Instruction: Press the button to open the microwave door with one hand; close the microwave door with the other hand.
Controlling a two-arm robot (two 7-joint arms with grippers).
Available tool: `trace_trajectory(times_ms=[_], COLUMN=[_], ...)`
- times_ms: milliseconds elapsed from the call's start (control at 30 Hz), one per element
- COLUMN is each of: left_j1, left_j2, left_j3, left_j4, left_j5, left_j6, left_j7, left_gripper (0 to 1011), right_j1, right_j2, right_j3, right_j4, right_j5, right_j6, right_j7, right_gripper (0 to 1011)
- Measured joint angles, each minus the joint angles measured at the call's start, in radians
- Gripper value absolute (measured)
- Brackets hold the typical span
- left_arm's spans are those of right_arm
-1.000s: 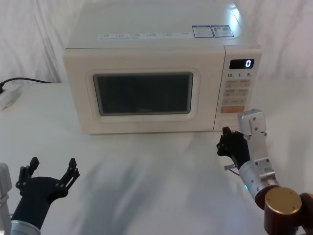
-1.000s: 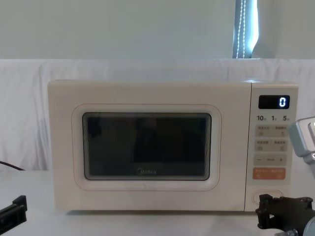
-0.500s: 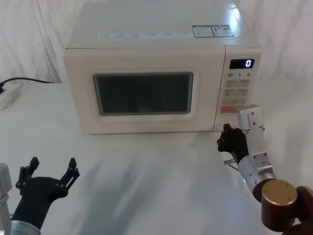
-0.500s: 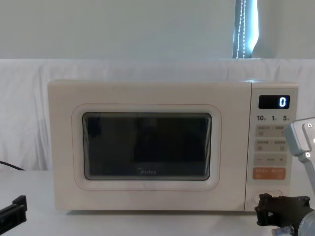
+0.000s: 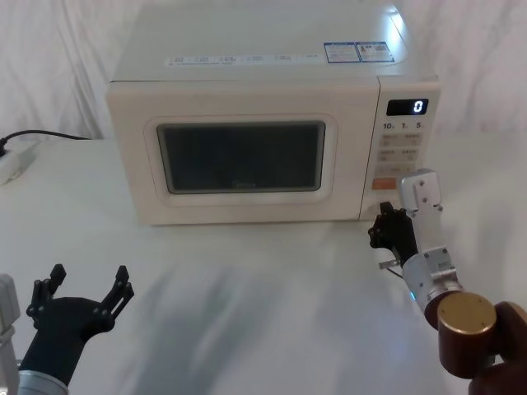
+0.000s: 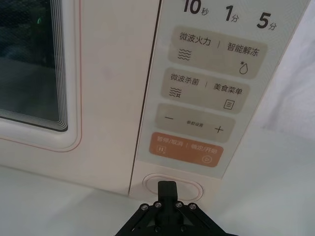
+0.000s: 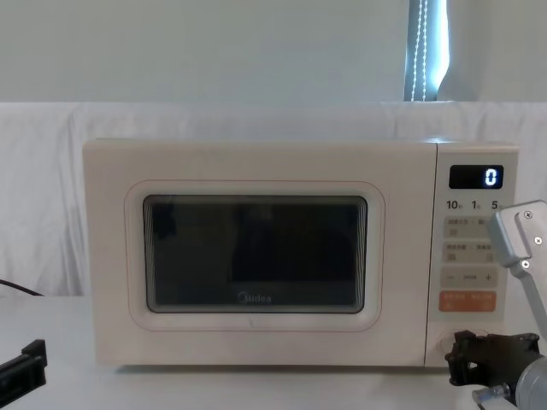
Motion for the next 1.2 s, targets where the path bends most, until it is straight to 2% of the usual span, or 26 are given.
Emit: trace_trajectory(times_ms=[1200], left_j1=[0.000], left_j2=[0.000], left_j3=[0.000], left_j4=[0.000], left_j5=[0.000], left_j6=[0.000], left_j7=[0.000], left_gripper=[1001], right_j1=[0.032], right_j2=[-0.010], right_j3=[0.018], right_j4=[0.040], right_j5=[-0.033], right_j6=[0.023], right_j7=[-0.018], right_gripper=[0])
